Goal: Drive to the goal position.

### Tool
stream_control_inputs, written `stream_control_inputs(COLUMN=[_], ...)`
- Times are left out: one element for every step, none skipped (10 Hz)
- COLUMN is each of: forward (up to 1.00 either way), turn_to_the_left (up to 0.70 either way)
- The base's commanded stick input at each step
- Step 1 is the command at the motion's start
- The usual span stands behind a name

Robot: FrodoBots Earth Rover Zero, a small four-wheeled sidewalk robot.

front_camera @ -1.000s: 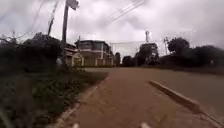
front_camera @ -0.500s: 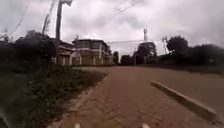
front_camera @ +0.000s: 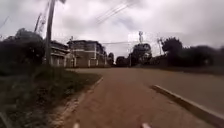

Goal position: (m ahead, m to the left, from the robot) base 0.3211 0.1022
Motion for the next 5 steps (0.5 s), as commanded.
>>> stream_control_inputs(forward=[0.7, 0.7, 0.7, 0.7, 0.7], turn_to_the_left=[0.0, 0.0, 0.0, 0.0, 0.0])
